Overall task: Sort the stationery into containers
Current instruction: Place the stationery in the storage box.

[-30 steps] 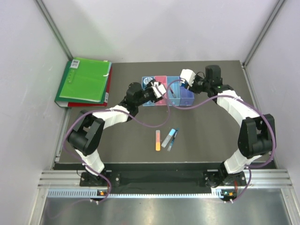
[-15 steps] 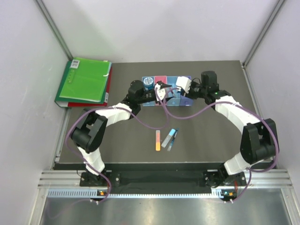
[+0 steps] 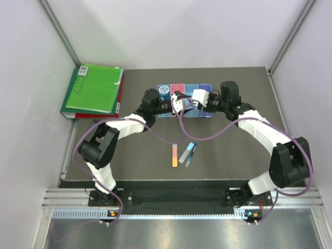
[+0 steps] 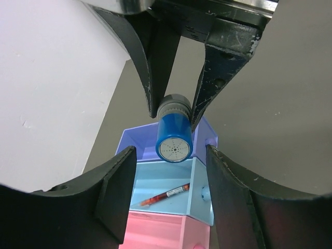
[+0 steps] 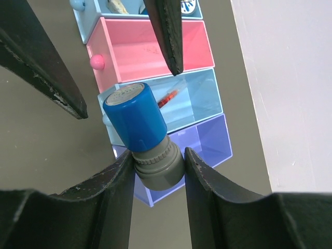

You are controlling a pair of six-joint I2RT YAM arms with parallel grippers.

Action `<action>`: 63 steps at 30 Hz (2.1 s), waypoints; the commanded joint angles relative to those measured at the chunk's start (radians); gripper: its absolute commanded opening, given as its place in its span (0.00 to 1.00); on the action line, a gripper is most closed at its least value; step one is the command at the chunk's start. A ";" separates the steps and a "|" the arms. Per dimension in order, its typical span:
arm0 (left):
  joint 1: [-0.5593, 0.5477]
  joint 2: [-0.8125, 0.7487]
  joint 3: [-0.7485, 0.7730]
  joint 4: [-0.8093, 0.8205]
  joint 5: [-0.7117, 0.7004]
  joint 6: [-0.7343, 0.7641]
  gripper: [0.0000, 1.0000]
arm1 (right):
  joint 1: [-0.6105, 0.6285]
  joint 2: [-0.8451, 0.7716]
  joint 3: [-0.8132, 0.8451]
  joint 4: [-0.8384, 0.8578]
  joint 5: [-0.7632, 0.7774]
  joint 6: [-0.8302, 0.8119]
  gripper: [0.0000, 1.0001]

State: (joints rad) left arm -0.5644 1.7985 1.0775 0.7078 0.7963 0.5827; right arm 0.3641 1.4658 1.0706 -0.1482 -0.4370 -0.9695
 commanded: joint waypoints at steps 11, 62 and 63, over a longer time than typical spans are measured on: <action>-0.003 0.025 0.035 0.058 0.046 0.022 0.58 | 0.047 -0.051 -0.009 0.047 -0.003 -0.018 0.03; 0.032 -0.030 0.007 -0.102 -0.003 0.137 0.08 | 0.073 -0.064 -0.020 0.039 0.038 -0.015 0.96; 0.043 -0.034 0.006 -0.111 -0.005 0.141 0.08 | 0.069 -0.068 -0.021 0.041 0.038 0.003 0.96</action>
State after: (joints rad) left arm -0.5537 1.8301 1.0805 0.6510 0.7933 0.6594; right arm 0.4362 1.4441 1.0275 -0.1108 -0.3946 -1.0080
